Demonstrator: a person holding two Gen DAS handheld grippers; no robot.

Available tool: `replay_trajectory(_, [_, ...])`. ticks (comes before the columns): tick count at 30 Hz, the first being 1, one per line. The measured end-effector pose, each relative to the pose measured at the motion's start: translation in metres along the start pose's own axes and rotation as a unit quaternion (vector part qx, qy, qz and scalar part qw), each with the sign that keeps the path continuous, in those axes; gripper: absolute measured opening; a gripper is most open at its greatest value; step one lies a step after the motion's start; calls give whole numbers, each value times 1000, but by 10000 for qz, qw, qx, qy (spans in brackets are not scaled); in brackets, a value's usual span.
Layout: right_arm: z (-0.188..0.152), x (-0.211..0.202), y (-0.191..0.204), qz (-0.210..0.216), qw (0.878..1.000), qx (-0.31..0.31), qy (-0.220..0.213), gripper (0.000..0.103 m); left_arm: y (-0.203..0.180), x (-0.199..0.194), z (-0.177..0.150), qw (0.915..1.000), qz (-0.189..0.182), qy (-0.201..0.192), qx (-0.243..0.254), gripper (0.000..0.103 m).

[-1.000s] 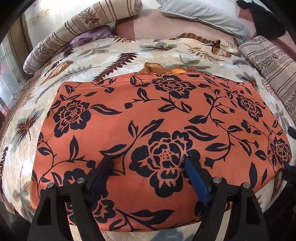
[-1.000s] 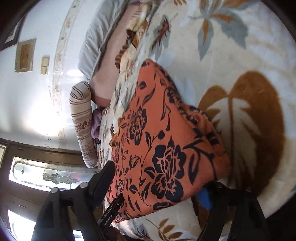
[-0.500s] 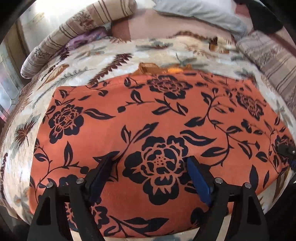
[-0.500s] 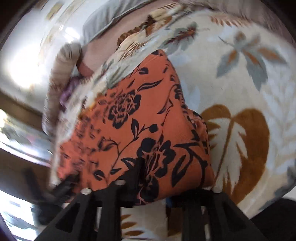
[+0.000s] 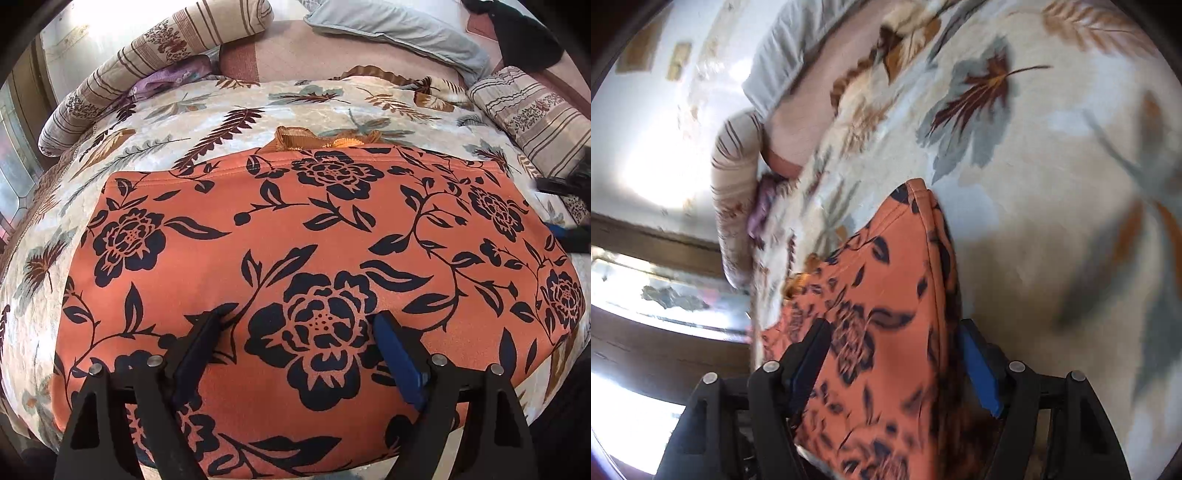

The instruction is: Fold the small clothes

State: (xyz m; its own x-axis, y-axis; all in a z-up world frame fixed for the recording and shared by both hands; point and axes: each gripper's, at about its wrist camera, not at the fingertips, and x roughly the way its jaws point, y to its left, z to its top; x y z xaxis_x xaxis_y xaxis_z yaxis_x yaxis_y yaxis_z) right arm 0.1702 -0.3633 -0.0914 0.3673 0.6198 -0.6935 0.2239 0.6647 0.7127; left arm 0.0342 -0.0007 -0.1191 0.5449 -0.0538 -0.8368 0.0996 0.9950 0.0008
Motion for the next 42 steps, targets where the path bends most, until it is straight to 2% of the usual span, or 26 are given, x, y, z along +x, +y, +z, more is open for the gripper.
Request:
replay_trajectory(1, [12,13,0,-139,9998,-28,138,74,0,0,0,10000,-7,-8,4,86])
replay_trajectory(3, [23,24,0,-22,9999,24,149,74,0,0,-1,10000,-14,-32,16,87])
replay_trajectory(4, [29,30,5,-8,9997,-69,225,69,0,0,-1,10000,-14,-39,16,87])
replay_trajectory(6, [33,40,16,-298,9979,-371,448,31,0,1,-1,10000,-5,-58,22,89])
replay_trajectory(7, [32,46,20,-460,9960,-460,612,20,1,1,-1,10000,-15,-59,13,89])
replay_trajectory(9, [28,48,37,-850,9912,-863,529,18,1,1,0,10000,-30,-48,12,89])
replay_trajectory(11, [17,34,61,-1175,9836,-1362,131,15,2,1,0,10000,-49,-41,6,89])
replay_trajectory(13, [7,27,81,-1740,9677,-1798,-314,13,1,2,0,10000,-29,-64,19,90])
replay_trajectory(14, [3,32,83,-2145,9553,-2002,-358,13,1,2,0,10000,-19,-76,12,90])
replay_trajectory(15, [2,40,77,-2431,9470,-2086,-225,13,0,3,-1,10000,-7,-77,14,90])
replay_trajectory(16, [1,48,67,-2536,9457,-2030,-105,15,0,3,0,10000,6,-70,16,90])
replay_trajectory(18, [1,41,59,-2307,9568,-1735,-352,23,1,2,0,10000,-13,-50,8,90])
replay_trajectory(19, [2,33,56,-2257,9608,-1547,-438,35,1,2,0,10000,-21,-45,13,90])
replay_trajectory(20, [2,24,54,-2272,9625,-1373,-557,59,1,2,1,10000,-22,-42,16,90])
replay_trajectory(21, [-1,12,53,-2405,9595,-1230,-794,70,0,3,1,10000,-15,-42,23,90])
replay_trajectory(23, [-10,-9,59,-2520,9540,-1080,-1210,72,0,3,1,10000,-11,-40,13,90])
replay_trajectory(25, [-25,-30,71,-2237,9583,-1052,-1432,72,-1,3,1,10000,2,-39,10,90])
replay_trajectory(27, [-47,-43,84,-1676,9683,-1072,-1513,72,0,2,2,10000,-17,-5,14,90])
replay_trajectory(30, [-74,-28,93,-610,9869,-1124,-987,75,3,-1,4,10000,-50,54,-24,90])
replay_trajectory(32, [-79,-11,76,-442,9928,-917,-631,75,6,-10,4,10000,-59,31,-64,90])
replay_trajectory(34, [-77,4,51,-609,9964,-463,-378,74,12,-19,1,9999,29,-39,-99,90])
replay_trajectory(36, [-75,0,40,-282,9984,-132,-474,75,28,-29,-4,9995,210,-94,-234,90])
replay_trajectory(39, [-71,-11,55,584,9969,-299,-428,75,57,-24,-15,9973,368,134,-624,90])
replay_trajectory(40, [-69,-12,56,653,9960,-402,-465,75,62,-21,-18,9972,281,196,-672,92])
replay_trajectory(41, [-66,-10,52,416,9969,-393,-533,76,63,-21,-19,9977,265,169,-599,92])
replay_trajectory(42, [-60,-4,36,-36,9985,-127,-524,76,61,-23,-18,9980,303,176,-525,92])
